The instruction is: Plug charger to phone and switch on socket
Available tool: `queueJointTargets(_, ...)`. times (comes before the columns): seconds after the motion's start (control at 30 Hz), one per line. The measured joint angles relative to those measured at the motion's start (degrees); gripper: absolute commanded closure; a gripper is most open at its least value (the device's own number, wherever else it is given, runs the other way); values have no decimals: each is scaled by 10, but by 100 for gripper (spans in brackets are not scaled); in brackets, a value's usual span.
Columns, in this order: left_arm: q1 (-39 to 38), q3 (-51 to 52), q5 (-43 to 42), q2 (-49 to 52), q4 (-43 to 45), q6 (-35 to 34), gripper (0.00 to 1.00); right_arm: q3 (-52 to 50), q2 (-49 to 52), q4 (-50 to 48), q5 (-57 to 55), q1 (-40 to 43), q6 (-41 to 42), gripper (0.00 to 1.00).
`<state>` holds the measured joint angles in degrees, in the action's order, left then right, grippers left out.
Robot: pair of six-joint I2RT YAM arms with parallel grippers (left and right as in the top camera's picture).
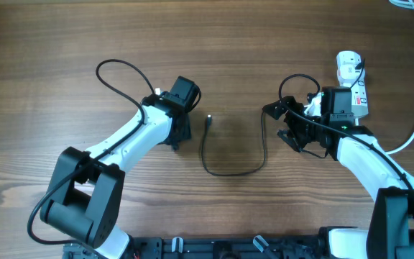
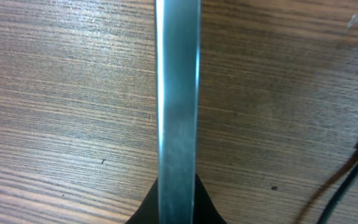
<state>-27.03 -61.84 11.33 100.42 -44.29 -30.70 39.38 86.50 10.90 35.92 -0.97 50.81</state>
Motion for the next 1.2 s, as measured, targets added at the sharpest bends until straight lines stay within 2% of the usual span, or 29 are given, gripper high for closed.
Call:
queueJointTargets(1.0, 0, 17, 0, 0, 11, 0, 96, 0, 0, 0, 0, 0, 0, 0)
queueJointTargets(1.2, 0, 21, 2, 0, 27, 18, 90, 0, 0, 0, 0, 0, 0, 0)
